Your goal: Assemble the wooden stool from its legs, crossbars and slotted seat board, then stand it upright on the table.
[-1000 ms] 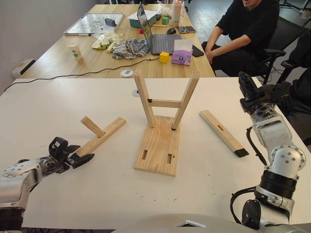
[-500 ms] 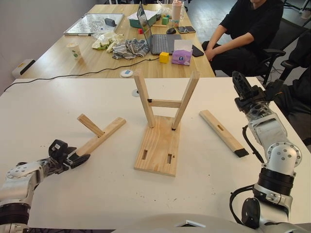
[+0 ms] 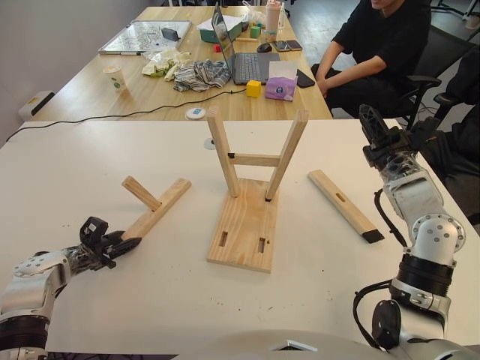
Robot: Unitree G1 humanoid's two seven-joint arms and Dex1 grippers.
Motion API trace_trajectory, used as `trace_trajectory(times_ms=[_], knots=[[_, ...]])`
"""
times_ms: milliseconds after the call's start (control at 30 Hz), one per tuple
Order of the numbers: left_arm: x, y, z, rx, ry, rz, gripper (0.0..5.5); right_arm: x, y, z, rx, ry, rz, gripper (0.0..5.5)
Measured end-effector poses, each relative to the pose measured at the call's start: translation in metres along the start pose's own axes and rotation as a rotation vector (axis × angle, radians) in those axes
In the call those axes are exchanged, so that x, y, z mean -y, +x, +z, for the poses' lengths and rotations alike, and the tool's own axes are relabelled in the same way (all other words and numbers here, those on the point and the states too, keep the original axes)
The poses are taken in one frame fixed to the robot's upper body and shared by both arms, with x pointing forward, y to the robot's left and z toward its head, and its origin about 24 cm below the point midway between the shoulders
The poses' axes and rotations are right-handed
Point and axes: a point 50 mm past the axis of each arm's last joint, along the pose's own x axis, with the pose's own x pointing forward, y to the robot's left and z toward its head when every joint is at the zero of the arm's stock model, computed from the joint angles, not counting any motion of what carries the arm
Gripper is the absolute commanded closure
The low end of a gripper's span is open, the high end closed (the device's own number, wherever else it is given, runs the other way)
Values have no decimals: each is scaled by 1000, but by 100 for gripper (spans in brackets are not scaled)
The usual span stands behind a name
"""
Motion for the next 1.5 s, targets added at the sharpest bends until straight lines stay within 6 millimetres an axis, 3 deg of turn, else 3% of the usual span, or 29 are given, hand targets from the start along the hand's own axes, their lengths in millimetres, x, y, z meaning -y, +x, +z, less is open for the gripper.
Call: trace_trajectory(times_ms=[67, 133, 267, 333, 400, 467, 533, 600, 700, 867, 967, 1200, 1467, 1500], knots=[[-5, 3, 6, 48, -58, 55, 347, 0, 4, 3, 5, -5, 8, 366], [-11, 5, 26, 132, -108, 89, 347, 1, 8, 10, 3, -48, 18, 339], [-18, 1, 129, 446, -100, 116, 347, -9, 16, 28, 25, -133, 115, 281], [-1, -11, 189, 583, -68, 11, 347, -17, 24, 41, 21, -198, 173, 250], [27, -24, 239, 672, -53, -154, 347, -37, 35, 55, 29, -236, 290, 220], [55, -32, 267, 701, -69, -316, 347, -59, 46, 59, 24, -189, 415, 190], [89, -30, 282, 683, -126, -514, 347, -86, 56, 56, -21, -46, 570, 160], [117, -22, 286, 642, -176, -678, 347, -107, 60, 44, -81, 82, 703, 137], [156, -9, 285, 607, -276, -883, 347, -121, 66, 13, -213, 196, 761, 137], [179, -12, 282, 603, -375, -986, 347, -125, 70, -14, -314, 287, 714, 137], [189, -8, 267, 550, -429, -1019, 347, -126, 72, -24, -346, 327, 689, 137], [189, -5, 250, 517, -449, -994, 347, -132, 71, -22, -384, 399, 713, 137], [193, -3, 241, 479, -427, -980, 347, -137, 68, -25, -460, 416, 745, 137], [193, -3, 239, 473, -421, -982, 347, -138, 68, -26, -472, 427, 752, 156]])
